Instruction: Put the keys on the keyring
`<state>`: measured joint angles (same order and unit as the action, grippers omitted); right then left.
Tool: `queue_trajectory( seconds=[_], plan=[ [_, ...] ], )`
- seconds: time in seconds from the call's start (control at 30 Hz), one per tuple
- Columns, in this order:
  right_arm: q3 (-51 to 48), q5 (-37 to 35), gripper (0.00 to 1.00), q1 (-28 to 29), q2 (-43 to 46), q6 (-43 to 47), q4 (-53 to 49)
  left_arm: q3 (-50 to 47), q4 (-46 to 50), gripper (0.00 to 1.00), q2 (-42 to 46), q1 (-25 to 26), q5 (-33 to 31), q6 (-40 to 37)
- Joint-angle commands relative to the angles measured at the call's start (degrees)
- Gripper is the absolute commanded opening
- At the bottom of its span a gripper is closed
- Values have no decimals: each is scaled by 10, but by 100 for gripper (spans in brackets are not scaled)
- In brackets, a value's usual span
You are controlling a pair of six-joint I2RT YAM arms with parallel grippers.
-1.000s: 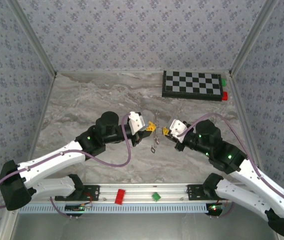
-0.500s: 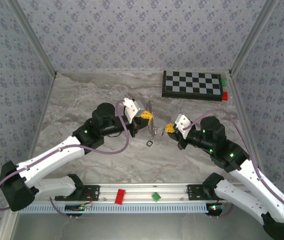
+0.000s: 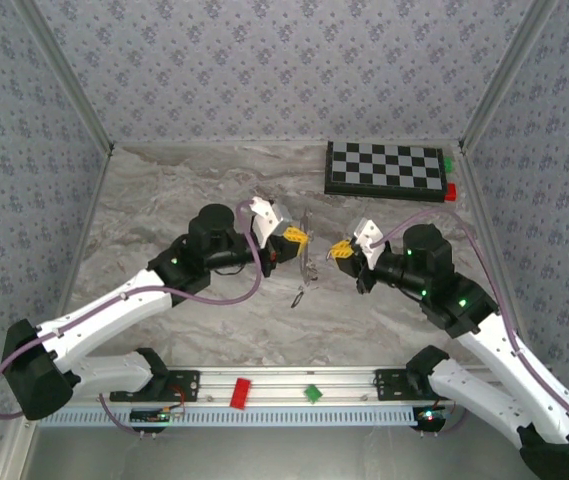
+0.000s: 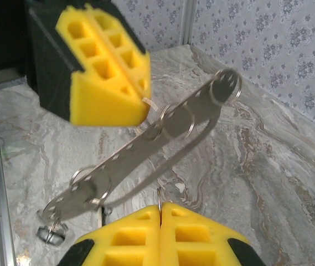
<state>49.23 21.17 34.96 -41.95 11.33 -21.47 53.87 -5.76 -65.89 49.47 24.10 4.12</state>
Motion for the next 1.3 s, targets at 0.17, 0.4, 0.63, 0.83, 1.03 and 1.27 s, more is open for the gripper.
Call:
queue_trajectory(
  seconds=[0.17,0.4,0.63,0.83,1.03,1.27],
  plan=[
    [34,60,0,-14,-16,6,-6,-26,-21,0,22,-25,93,-17],
    [39,71,0,-8,-35,7,-2,-32,-37,0,17,-28,120,-9],
    [41,79,0,3,-43,15,-3,-32,-37,0,16,-29,123,-11],
    [45,91,0,8,-53,12,-8,-30,-37,0,13,-29,124,-11],
    [45,88,0,12,-53,14,-5,-30,-35,0,13,-29,126,-12],
    [47,84,0,18,-59,16,-5,-30,-36,0,13,-28,127,-12]
  ],
)
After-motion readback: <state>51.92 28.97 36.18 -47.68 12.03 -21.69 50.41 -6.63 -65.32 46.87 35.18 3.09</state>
